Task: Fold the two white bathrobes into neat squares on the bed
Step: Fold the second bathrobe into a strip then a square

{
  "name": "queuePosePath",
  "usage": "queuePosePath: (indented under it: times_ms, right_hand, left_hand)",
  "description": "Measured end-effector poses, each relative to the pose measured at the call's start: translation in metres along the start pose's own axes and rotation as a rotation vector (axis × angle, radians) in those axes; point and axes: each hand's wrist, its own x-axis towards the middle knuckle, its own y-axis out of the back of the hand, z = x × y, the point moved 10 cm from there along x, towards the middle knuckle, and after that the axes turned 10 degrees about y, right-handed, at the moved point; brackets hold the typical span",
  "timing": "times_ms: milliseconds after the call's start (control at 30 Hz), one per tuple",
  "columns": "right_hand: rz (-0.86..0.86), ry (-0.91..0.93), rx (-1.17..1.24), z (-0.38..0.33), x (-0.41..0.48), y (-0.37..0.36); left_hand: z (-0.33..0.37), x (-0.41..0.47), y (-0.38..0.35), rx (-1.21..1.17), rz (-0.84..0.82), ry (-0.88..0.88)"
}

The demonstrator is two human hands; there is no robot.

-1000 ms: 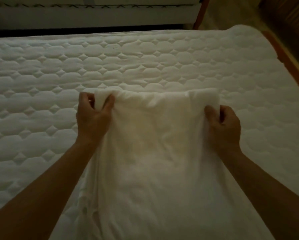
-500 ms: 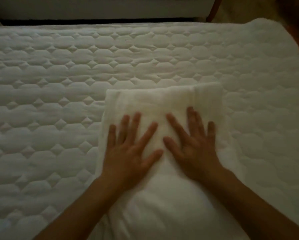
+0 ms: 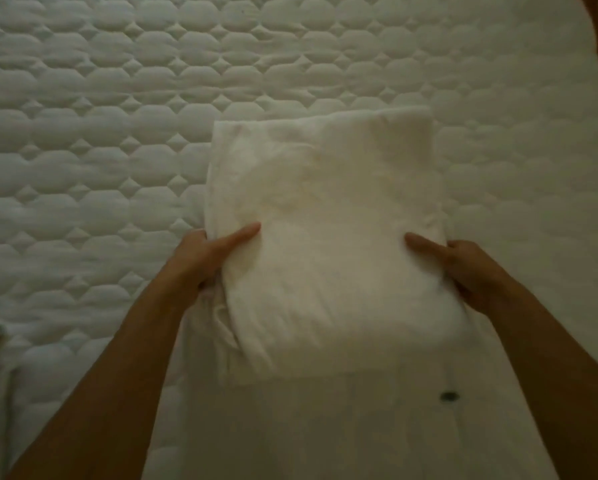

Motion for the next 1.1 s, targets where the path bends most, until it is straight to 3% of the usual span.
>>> queuePosePath:
  times_ms: [100, 233, 600, 867, 1100]
  right_hand:
    - [-0.064, 0.021, 0.070, -0.008, -0.012, -0.016]
    - [0.029, 0.147, 0.165, -0.036, -0.049, -0.012]
    - [0.116, 0.325, 0.318, -0.083, -0.275, 0.051]
    - [0.066, 0.476, 0.302, -0.074, -0.460, 0.044]
    - [-0.054, 0.476, 0.271, -0.071, -0.557, -0.027]
  left_hand:
    - [0.007, -0.009, -0.005, -0.077, -0.132, -0.039]
    - [0.015, -0.033, 0.005, -0.115, -0.170, -0.101]
    - [0.024, -0.230, 0.048, -0.085, -0.242, -0.262]
    - [-0.058, -0.408, 0.123, -0.166, -0.174, -0.458]
    - [-0.144, -0.510, 0.234, -0.258, -0.026, -0.409]
